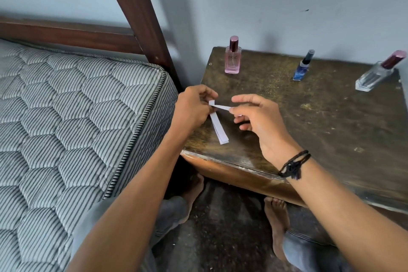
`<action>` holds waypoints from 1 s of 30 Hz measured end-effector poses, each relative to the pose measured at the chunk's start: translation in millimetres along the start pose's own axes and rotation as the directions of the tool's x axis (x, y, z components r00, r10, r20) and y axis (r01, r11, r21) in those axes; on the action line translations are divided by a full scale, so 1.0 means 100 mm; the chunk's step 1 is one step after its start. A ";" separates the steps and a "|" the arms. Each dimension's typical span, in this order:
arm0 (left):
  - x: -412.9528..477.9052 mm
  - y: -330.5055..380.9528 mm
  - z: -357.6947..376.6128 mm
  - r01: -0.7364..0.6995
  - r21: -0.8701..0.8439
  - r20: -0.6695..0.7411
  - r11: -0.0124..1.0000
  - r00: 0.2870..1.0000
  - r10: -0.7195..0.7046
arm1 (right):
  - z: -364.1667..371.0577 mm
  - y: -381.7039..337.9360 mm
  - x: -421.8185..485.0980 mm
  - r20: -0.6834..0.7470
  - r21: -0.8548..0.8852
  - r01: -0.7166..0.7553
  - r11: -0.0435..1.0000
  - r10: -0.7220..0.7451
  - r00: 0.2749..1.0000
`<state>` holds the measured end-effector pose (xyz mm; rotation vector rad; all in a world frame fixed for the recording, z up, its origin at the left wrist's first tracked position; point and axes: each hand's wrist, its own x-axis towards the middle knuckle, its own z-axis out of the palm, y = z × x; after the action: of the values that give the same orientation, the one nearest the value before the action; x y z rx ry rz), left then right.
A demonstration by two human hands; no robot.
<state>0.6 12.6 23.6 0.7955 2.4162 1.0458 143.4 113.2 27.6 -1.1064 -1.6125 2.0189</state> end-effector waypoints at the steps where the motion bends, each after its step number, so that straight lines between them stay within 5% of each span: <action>1: -0.01 0.00 0.00 -0.018 0.014 -0.008 1.000 1.000 0.018 | 0.01 -0.02 0.00 0.007 0.019 -0.031 0.999 0.031 0.999; 8: -0.04 0.01 0.04 -0.052 0.058 -0.090 0.997 0.994 0.057 | -0.05 -0.07 0.02 0.043 0.022 -0.256 0.966 0.255 0.966; 17: -0.04 0.01 0.06 -0.050 0.077 -0.091 0.996 0.994 0.057 | -0.12 -0.12 0.00 0.075 0.048 -0.274 0.961 0.270 0.960; 23: -0.03 0.00 0.04 -0.024 0.078 -0.045 0.997 0.999 0.028 | -0.15 -0.11 0.01 0.082 -0.176 0.100 0.979 -0.086 0.993; 30: -0.05 0.03 0.03 -0.051 0.152 -0.016 0.987 0.998 0.054 | -0.07 0.02 0.01 0.230 -0.598 0.400 0.694 -0.329 0.916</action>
<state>7.2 12.6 24.1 0.9071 2.5283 0.9007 149.0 117.9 25.1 -0.7631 -2.4514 1.3013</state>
